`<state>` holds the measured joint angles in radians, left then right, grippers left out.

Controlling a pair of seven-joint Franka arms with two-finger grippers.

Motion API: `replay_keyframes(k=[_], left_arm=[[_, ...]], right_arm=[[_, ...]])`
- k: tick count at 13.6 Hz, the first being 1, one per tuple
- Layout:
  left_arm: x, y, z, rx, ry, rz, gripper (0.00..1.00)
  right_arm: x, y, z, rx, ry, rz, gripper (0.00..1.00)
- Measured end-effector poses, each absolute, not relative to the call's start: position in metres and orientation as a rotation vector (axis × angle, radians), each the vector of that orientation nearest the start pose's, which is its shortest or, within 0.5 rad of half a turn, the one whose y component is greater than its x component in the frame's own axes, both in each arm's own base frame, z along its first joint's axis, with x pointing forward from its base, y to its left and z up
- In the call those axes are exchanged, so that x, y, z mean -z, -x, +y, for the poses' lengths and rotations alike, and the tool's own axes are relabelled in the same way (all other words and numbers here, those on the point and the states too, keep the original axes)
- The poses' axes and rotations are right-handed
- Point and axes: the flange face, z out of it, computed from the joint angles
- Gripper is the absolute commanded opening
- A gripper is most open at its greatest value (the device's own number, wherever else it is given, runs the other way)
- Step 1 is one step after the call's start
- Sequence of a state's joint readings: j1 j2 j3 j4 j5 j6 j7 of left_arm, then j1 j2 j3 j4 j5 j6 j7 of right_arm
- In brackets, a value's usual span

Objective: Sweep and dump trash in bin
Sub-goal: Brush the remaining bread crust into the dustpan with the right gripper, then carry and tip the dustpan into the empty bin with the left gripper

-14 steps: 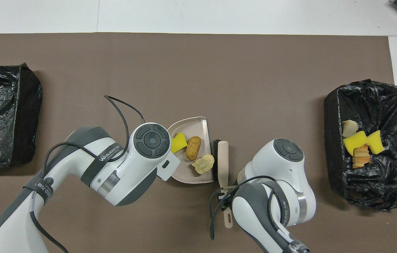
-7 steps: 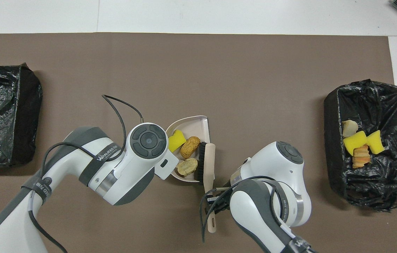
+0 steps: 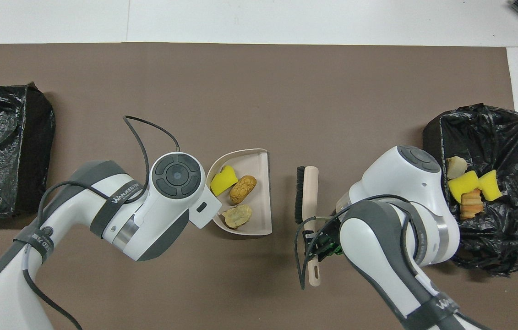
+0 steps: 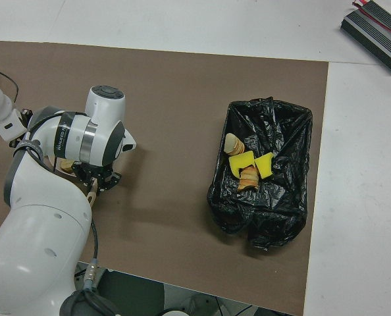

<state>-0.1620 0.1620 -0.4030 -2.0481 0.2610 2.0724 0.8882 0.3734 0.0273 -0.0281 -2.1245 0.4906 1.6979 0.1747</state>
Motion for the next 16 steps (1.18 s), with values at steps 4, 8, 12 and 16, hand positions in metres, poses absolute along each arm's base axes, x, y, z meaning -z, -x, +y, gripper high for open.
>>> replay_keyframes(k=[4, 8, 12, 16], left_arm=[[-0.385, -0.509, -0.236, -0.153, 2.172, 2.166, 0.00], [-0.436, -0.541, -0.138, -0.096, 2.185, 2.126, 0.00], [-0.493, -0.565, -0.025, -0.045, 2.218, 2.112, 0.00], [-0.523, -0.564, 0.100, 0.055, 2.228, 2.137, 0.00]], right_arm=[[-0.400, -0.433, 0.260, -0.780, 2.889, -0.028, 0.00], [-0.400, -0.392, 0.318, -0.809, 2.964, -0.078, 0.00], [-0.390, -0.350, 0.368, -0.841, 3.027, -0.061, 0.00], [-0.352, -0.311, 0.422, -0.884, 3.031, -0.027, 0.00]])
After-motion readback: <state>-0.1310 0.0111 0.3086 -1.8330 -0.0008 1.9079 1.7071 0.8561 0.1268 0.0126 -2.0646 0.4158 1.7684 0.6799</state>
